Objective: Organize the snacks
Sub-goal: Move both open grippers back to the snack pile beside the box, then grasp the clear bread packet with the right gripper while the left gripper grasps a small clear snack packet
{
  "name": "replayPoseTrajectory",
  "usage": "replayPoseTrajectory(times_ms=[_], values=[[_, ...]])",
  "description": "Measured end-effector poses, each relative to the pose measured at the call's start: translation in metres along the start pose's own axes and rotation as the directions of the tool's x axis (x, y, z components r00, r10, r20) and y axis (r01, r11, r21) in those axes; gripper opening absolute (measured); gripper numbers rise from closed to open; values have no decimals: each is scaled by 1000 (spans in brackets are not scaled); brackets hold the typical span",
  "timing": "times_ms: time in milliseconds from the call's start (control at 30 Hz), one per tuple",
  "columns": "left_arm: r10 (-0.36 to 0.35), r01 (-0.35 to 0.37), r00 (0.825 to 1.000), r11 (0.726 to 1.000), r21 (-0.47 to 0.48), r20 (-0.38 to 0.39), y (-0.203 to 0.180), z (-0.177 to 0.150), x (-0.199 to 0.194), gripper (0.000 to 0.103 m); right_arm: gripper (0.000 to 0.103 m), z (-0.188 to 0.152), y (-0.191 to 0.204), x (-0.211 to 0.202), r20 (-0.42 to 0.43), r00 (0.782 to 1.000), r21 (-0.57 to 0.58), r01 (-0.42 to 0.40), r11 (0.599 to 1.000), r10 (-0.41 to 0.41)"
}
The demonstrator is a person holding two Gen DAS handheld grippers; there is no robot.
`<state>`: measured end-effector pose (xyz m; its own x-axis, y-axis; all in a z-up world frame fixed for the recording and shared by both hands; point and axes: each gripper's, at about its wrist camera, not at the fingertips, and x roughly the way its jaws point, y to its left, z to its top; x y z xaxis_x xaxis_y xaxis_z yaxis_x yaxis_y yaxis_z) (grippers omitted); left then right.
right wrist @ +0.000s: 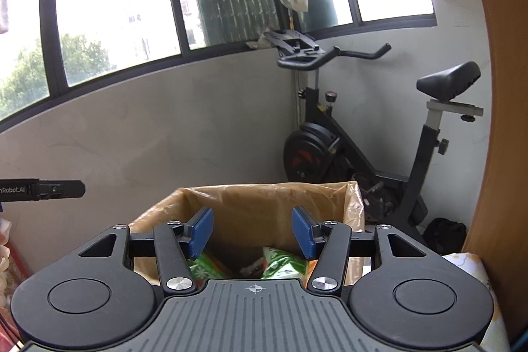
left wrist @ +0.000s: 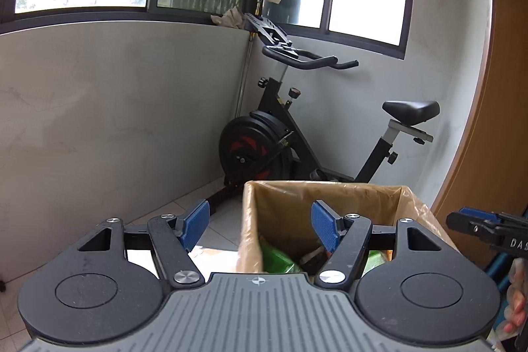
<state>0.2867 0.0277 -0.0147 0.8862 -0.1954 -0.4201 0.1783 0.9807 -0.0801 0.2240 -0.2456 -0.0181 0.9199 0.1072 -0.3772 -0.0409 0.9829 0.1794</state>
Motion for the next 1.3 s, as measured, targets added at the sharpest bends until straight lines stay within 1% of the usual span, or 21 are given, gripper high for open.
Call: replayPoseTrajectory(times_ms=[133,167,200,267,367,500,567,600,633,700,733,800,867,1000,1067,1133,1167,1233,1267,1300], values=[[5,-5,1000,1000,10,-8,9,-27,-21,71,58,-20,8,-15,-1,1000,-9,-20,1000,20],[10,-10,1000,1000,11,-15,11,-35,-23,71,62,-26,10,-17,-5,1000,-16,-21,1000,21],[18,-18,1000,1000,11,-25,15,-44,-26,71,69,-35,13,-19,-12,1000,-29,-22,999,22],[27,-27,998,1000,1,-58,20,-62,-25,71,79,-50,18,-21,-23,999,-55,-24,998,23],[33,-36,994,999,-30,-103,27,-89,-22,71,86,-79,25,-20,-63,998,-68,-18,998,14],[41,-47,992,998,-48,-122,30,-121,-21,71,95,-121,31,-18,-127,992,-55,-4,998,-3],[53,-62,990,996,-67,-129,30,-136,-20,75,95,-142,36,-17,-160,987,-69,11,998,-22],[50,-62,989,995,-82,-138,30,-143,-20,82,97,-153,39,-16,-183,983,-78,15,997,-29],[40,-55,988,993,-100,-146,31,-151,-20,87,98,-163,41,-15,-203,979,-86,12,996,-30],[30,-51,985,991,-122,-169,31,-161,-19,88,98,-181,46,-14,-248,969,-96,-4,995,-20],[35,-60,981,990,-125,-191,31,-170,-20,88,98,-191,49,-14,-276,961,-99,-14,995,-14],[57,-82,973,991,-108,-224,28,-179,-17,89,98,-206,53,-10,-327,945,-104,-25,994,-10],[76,-100,967,991,-90,-241,26,-188,-18,89,98,-219,56,-7,-370,929,-102,-39,994,-1],[66,-98,963,989,-110,-262,30,-198,-19,89,98,-240,64,2,-454,891,-114,-63,992,4],[70,-104,960,988,-114,-272,30,-204,-20,89,99,-249,69,5,-483,876,-121,-71,990,4],[82,-115,955,988,-103,-284,26,-211,-21,88,101,-256,74,8,-499,866,-157,-62,986,-25],[85,-116,954,989,-94,-288,22,-214,-21,88,100,-258,74,9,-504,863,-159,-65,985,-24],[88,-115,951,990,-76,-298,18,-219,-20,87,99,-261,72,9,-501,866,-146,-69,987,-14],[87,-112,949,991,-67,-303,15,-223,-18,86,96,-262,71,7,-493,870,-140,-69,988,-9],[87,-111,947,992,-60,-308,13,-225,-17,85,89,-262,70,5,-485,875,-136,-67,988,-7]])
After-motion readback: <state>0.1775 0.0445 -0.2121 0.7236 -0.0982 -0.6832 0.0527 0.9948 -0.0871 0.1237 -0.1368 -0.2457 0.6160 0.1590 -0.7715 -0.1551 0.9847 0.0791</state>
